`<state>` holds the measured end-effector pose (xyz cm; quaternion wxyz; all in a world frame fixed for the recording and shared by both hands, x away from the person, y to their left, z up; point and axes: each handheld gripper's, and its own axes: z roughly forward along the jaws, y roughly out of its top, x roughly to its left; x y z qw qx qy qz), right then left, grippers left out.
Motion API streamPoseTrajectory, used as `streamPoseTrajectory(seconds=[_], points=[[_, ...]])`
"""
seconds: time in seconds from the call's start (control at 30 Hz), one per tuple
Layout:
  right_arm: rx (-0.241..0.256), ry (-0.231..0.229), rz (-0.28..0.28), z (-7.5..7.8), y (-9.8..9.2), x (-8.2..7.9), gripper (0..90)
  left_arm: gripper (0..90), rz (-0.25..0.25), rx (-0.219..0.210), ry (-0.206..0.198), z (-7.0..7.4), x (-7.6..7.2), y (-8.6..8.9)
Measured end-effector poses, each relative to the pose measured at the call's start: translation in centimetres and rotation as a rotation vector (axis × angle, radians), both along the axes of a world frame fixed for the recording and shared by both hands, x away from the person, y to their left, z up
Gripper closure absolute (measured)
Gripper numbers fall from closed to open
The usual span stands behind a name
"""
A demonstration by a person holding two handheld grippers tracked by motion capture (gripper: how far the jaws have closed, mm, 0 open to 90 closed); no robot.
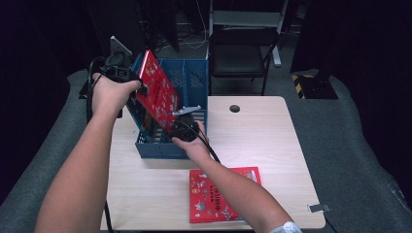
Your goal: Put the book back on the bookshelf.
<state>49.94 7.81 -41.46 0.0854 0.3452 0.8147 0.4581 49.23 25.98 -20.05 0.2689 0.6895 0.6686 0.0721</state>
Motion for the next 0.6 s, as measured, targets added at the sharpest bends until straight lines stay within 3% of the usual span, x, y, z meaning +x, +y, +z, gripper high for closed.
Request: streamPoseTrajectory(seconds=[0.03,0.3,0.4,0.6], points=[[0.003,0.020,0.001,0.1,0.2,-0.1,58.2,79.3,0.001,0.003,0.003,-0.1,0.0,0.0],[-0.005,-0.006,0.012,0.7,0.6,-0.1,58.0,79.4,0.007,0.016,0.017,-1.0,0.5,-0.6],[-0.004,0.017,0.005,0.7,0.6,0.0,58.1,79.3,0.009,0.029,0.023,-1.2,0.6,-1.0],[0.001,0.007,0.011,0.8,0.8,0.1,58.1,79.3,0.014,0.030,0.030,-1.8,0.9,-1.1]])
